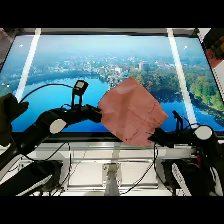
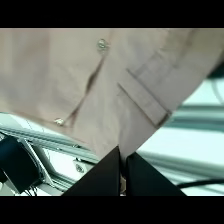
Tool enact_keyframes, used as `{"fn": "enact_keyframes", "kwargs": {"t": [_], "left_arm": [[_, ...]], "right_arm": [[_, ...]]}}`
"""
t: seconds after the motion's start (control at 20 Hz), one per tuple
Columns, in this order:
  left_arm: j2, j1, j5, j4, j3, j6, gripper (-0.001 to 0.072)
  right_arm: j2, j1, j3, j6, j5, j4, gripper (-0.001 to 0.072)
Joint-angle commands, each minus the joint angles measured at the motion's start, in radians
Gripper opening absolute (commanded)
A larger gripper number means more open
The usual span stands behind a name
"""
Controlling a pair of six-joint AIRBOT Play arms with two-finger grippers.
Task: Fold the clothes and pants, and hang the long-sleeved shirts on hangers.
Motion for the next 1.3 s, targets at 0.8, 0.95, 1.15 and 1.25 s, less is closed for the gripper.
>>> {"fn": "enact_keyframes", "kwargs": {"t": [0.8, 0.95, 1.15, 1.25], "left_arm": [[-0.9, -0.014, 0.226, 0.135, 0.975, 0.024, 0.0003], [-0.972, -0.007, 0.453, 0.135, 0.98, 0.018, 0.0004], [-1.094, 0.016, 1.029, 0.077, 0.98, 0.018, 0.0009], [-1.135, 0.041, 1.035, -0.04, 0.983, 0.016, 0.0298]], "right_arm": [[-0.117, 0.0, -0.042, 0.65, -0.974, 0.196, 0.001], [-0.148, 0.0, -0.015, 0.721, -1.19, 0.219, 0.0012], [-0.312, 0.0, 0.113, 0.662, -1.513, 0.206, 0.0193], [-0.454, 0.0, 0.241, 0.554, -1.485, 0.166, 0.0476]]}}
